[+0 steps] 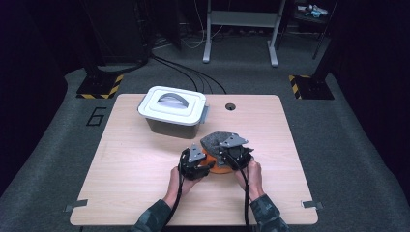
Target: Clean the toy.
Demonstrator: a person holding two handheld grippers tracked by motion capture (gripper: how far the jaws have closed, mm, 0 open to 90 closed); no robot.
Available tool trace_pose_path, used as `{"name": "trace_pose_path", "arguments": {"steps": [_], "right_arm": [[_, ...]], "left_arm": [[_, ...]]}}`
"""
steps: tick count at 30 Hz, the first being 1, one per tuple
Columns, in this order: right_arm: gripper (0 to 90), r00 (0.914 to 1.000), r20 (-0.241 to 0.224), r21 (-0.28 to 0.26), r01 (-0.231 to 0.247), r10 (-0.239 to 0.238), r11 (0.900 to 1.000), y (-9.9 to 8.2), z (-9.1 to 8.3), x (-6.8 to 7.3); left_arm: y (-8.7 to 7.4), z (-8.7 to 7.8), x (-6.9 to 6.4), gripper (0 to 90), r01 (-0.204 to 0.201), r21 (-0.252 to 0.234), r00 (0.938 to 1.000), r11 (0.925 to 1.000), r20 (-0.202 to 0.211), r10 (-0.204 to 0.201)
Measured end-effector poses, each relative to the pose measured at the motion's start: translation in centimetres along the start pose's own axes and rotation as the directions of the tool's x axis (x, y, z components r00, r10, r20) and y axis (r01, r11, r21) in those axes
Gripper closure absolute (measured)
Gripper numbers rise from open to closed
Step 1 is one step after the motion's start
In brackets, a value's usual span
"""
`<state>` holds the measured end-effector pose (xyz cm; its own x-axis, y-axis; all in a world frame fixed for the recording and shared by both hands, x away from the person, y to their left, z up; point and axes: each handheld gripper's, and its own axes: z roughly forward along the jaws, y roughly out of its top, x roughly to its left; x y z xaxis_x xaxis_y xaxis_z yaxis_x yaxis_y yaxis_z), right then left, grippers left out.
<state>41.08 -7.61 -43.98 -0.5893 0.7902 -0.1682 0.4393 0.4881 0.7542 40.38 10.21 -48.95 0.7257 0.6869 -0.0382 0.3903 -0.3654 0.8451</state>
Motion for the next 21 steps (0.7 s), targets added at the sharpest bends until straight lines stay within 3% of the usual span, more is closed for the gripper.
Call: {"name": "trace_pose_path", "arguments": {"steps": [4,8,13,21], "right_arm": [[80.2,1.0000,0.007,-0.007,0.006,-0.006,1.0000,-0.2,-0.1,-0.3],[80.0,0.9991,0.041,0.001,0.009,-0.009,1.0000,-0.5,-0.8,-1.0],[80.0,0.9972,0.058,0.010,-0.049,0.048,0.9988,-1.8,-1.1,-2.4],[80.1,0.9871,0.081,0.042,-0.141,0.138,0.9891,-3.6,0.0,-4.6]], "left_arm": [[-0.2,-0.1,0.3,77.1,0.038,-0.018,0.9992,0.9991,0.009,-0.038],[-0.3,-0.1,0.5,79.1,0.052,-0.017,0.9986,0.9985,0.011,-0.052],[-0.5,-0.1,0.7,79.1,0.074,-0.030,0.9970,0.9968,0.022,-0.074],[-0.4,-0.1,0.9,78.7,0.073,-0.030,0.9970,0.9969,0.029,-0.072]]}}
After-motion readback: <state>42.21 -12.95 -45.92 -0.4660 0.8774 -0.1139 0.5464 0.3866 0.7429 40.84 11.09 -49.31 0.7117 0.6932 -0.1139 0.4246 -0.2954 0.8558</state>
